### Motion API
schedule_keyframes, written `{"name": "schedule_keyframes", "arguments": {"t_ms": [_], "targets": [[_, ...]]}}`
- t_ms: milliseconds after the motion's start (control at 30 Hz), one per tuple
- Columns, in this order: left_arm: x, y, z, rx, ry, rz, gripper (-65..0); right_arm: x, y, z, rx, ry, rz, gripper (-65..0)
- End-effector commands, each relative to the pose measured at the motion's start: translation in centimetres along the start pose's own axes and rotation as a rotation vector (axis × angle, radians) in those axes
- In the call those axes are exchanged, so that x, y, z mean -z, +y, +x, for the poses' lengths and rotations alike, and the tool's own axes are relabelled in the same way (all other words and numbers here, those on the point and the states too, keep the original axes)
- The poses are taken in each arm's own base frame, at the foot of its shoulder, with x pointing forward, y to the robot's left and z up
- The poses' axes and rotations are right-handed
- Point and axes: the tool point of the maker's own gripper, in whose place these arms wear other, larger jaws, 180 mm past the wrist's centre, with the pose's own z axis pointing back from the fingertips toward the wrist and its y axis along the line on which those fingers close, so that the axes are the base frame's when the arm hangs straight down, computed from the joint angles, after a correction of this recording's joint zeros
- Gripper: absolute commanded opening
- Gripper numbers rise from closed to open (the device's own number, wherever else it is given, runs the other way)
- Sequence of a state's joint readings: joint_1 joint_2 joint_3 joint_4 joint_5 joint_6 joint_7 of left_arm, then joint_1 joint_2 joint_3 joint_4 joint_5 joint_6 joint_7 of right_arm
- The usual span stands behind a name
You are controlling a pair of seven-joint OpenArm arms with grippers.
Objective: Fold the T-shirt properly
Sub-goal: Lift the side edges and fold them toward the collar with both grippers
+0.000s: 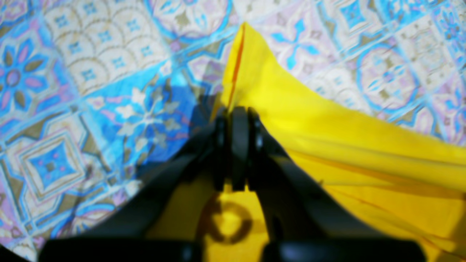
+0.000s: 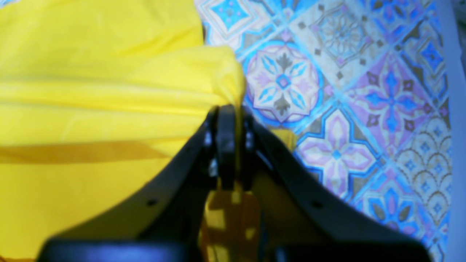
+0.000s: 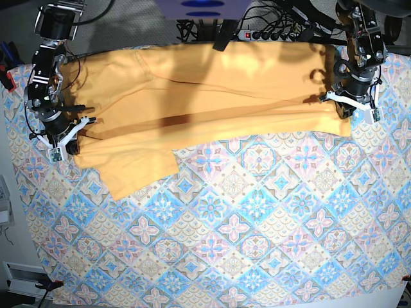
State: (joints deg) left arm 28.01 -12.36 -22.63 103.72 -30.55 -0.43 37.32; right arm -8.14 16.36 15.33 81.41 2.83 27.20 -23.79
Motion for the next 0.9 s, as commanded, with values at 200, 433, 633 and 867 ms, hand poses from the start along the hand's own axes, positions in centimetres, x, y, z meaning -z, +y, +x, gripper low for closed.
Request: {"name": "schedule_keyframes", "arguments": {"t_ms": [200, 433, 633, 867], "targets": [[-0.5, 0.7, 0.7, 0.02, -0.027, 0.015, -65.0, -2.0, -1.4, 0.4, -0.033, -0.031, -0.043, -64.9], [-0.5, 1.1, -0.4, 0.029, 0.002, 0.027, -65.0, -2.6, -0.9, -0.5, -0.034, -0.019, -0.038, -65.0], [0.2, 2.7, -3.3, 0.003, 0.079, 0.061, -65.0, -2.4, 0.1, -0.7, -0.011, -0.021, -0.025, -65.0], [0.5, 3.9, -5.5, -0.016, 0.141, 0.09, -65.0, -2.4, 0.1, -0.7, -0.01, -0.021, -0.024, -64.9]]}}
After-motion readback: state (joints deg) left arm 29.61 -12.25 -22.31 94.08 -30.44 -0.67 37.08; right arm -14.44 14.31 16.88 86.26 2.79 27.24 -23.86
